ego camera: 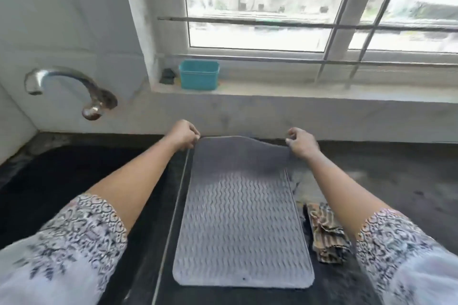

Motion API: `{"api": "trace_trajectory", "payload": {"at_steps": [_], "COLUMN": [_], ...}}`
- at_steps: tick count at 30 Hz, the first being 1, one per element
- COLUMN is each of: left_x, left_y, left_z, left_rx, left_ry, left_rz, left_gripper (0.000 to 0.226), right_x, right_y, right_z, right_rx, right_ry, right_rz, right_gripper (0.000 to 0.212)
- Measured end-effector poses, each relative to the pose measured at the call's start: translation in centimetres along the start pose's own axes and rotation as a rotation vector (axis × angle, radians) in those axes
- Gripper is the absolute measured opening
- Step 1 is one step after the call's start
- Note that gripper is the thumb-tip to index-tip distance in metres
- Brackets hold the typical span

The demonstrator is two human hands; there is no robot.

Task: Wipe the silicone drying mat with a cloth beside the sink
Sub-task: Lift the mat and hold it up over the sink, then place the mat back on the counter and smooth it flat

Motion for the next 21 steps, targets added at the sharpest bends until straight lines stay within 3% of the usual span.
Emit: {"api": "trace_trajectory", "payload": {"at_steps": [4,8,11,15,21], "left_x": [4.7,6.3,7.9,9.0,9.8], "left_y": [-5.3,-10.4,-13.7,-15.9,-18.1], "left_z": [-0.9,7.7,15.7,19.7,20.2], "left_rx": [-0.107,-0.217,-0.287,-0.322,-0.420], "left_ry": [0.027,0.081,0.081,0.139,0.080], "left_rz": [-0.087,-0.119,-0.120,-0.116,0.147], "left_gripper": [0.042,0.034,0.025,0.021,0.029], "right_x": [4.5,5.6,7.1,8.8,10.7], "right_y": [1.4,5.4,9.5,12.2,13.5], "right_z": [0.8,11.2,20.0,24.9,24.5], "right_rx": [-0.026,-0.029,0.090,0.331,0.587], "right_ry": [-0.040,-0.070,-0.166,-0.144,-0.154], "right_rz": [0.065,-0.138,-0.094,-0.064,-0.494], "right_gripper": [0.040,0.024,0.022,0.029,0.017]}}
Point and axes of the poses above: each hand's wrist, its own z-axis away from the middle knuckle, its own x-axis out of the palm, y = z × x, the point moved 3 cm from there along -z, towards the middle knuckle, and after that the axes turned 7 degrees about z, right-handed, at the moved point
